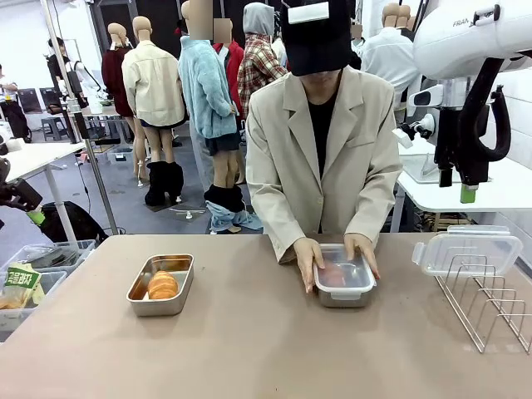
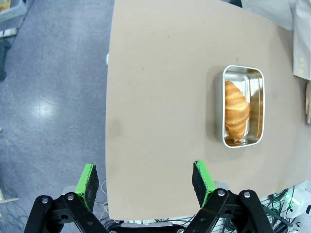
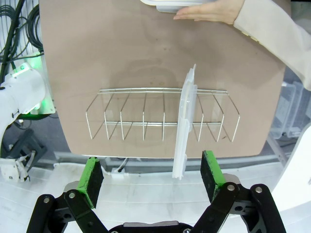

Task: Place the bread in airtight containers.
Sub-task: Pick up one Airtight Container lid and hand it to the human.

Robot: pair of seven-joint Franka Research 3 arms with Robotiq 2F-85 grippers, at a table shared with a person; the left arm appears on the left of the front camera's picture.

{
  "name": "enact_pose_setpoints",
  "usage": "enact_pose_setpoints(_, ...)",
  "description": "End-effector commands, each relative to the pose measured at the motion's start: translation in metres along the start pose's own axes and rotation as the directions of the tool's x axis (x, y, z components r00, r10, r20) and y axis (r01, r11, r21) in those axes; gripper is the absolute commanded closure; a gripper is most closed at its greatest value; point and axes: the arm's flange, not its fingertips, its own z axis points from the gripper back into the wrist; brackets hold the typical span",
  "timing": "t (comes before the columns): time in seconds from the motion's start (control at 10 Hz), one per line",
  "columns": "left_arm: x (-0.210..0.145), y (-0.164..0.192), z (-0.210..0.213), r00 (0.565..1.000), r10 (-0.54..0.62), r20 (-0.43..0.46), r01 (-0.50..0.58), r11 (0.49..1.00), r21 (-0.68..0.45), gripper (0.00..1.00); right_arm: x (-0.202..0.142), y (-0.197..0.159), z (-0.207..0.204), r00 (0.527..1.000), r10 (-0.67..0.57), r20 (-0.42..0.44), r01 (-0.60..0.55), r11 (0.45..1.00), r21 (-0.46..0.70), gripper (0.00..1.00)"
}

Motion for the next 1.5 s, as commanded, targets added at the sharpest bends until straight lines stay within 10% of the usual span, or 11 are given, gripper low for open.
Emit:
enact_pose_setpoints(0.0,-0.0007,0.001,0.001,1.0,0.004,0.008,-0.004,1.0,-0.002,0.0,-0.0007,0.001,0.0012,1.0,0.002,0.0,-0.002,1.0,0.009,0.0)
enact_pose_setpoints(1.4,-0.0007,0.001,0.001,1.0,0.004,0.008,-0.004,1.0,-0.002,0.0,-0.0007,0.001,0.0012,1.0,0.002,0.0,-0.002,1.0,0.009,0.0)
